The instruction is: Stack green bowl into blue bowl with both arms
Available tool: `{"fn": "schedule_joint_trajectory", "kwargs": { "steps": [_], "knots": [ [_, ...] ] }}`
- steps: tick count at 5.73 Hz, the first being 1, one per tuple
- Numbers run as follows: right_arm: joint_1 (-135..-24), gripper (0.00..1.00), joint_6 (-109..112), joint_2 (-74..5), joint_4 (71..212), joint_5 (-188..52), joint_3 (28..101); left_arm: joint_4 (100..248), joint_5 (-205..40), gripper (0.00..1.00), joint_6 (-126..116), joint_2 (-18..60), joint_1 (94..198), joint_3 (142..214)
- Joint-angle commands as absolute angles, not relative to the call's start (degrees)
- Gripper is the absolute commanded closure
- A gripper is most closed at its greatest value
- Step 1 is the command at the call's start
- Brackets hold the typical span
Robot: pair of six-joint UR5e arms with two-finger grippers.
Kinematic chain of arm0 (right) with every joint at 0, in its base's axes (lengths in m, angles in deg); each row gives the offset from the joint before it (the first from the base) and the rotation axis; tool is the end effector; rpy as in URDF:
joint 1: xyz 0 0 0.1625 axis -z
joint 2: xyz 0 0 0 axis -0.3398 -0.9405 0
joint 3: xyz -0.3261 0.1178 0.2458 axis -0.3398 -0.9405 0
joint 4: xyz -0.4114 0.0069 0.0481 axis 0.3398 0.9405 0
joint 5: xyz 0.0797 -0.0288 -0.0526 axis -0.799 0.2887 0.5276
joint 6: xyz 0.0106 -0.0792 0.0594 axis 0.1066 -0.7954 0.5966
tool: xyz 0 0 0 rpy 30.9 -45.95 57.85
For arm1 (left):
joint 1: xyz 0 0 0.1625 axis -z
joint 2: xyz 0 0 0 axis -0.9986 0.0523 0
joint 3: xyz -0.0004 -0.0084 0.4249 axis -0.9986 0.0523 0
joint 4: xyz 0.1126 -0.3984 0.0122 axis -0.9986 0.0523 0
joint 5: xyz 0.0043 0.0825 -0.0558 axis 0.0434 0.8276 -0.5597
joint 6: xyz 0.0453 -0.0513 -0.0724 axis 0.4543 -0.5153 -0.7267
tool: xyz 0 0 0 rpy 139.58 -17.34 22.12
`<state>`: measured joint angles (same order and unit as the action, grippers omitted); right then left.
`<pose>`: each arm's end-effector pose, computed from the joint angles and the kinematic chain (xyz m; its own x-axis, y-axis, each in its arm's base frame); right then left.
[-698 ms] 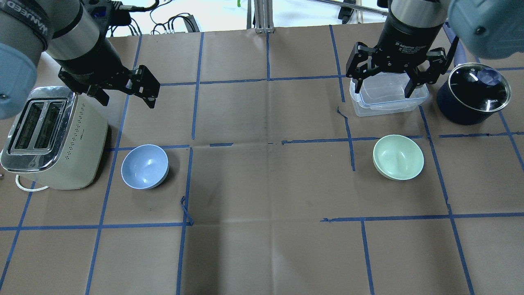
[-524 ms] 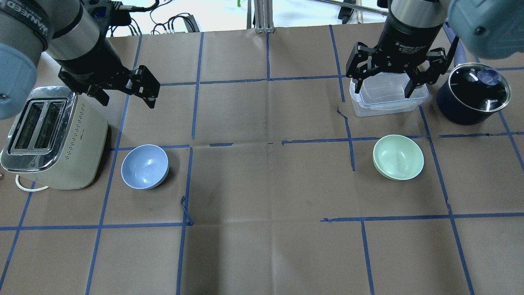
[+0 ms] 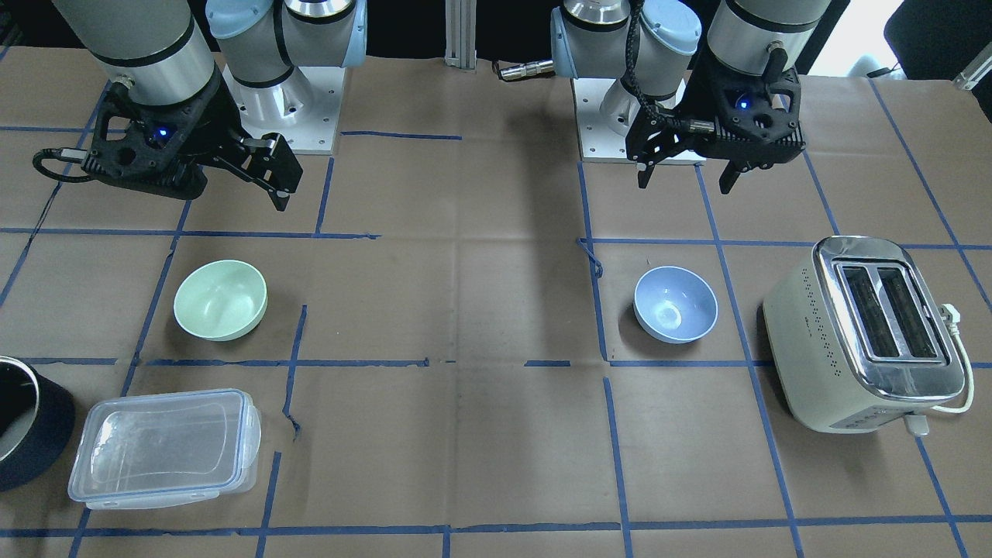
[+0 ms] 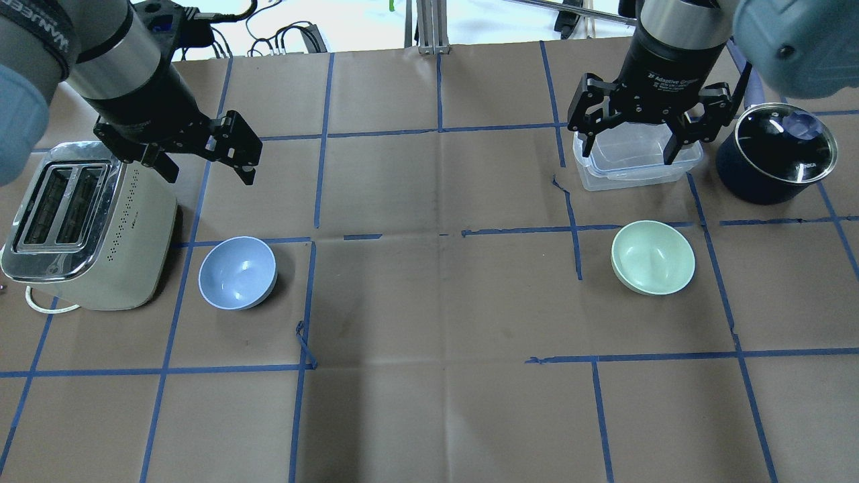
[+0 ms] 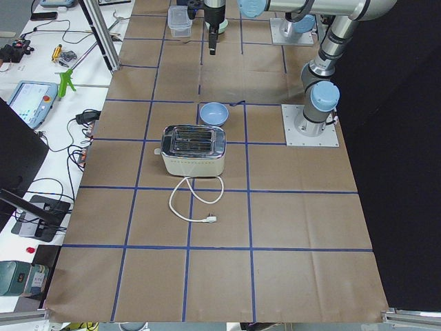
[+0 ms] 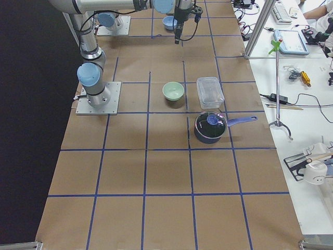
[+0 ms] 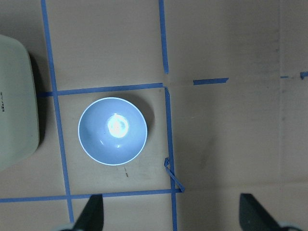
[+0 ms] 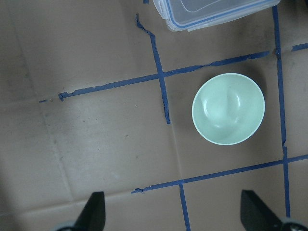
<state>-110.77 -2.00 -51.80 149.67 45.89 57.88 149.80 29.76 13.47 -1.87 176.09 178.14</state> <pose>0.1404 -0.5028 0.4864 -0.9789 0.2028 0.0260 0.2042 0.9760 0.0757 -0.1241 -0.4712 0.5004 -0.9986 0.0494 -0.0178 0.0494 0.9988 0.0029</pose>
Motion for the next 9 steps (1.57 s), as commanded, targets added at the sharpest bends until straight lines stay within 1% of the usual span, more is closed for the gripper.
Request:
{"fn": "schedule_joint_trajectory", "kwargs": {
  "steps": [1,4,5,7,8,9],
  "knots": [
    [-103.24,0.00,-10.82,-51.76,149.31,45.74,58.28,150.73,29.70,0.02,10.96,-1.33,176.12,177.71],
    [-87.86,0.00,-32.03,-51.77,150.37,45.65,62.22,150.03,29.70,0.02,11.57,-1.08,176.12,177.79],
    [-85.45,0.00,-32.53,-51.41,151.41,45.04,64.93,147.85,29.78,0.02,11.22,-0.37,175.95,180.32],
    [-87.26,0.00,-27.62,-51.24,167.24,44.95,76.06,141.10,29.70,0.03,14.44,2.00,172.80,188.21],
    [-89.80,0.00,-27.35,-49.76,176.55,44.95,80.47,131.15,29.87,0.03,15.69,3.92,171.74,195.30],
    [-90.35,0.00,-28.30,-47.31,181.34,45.04,83.65,126.70,29.79,0.03,17.01,6.12,170.77,199.38]
  ]
}}
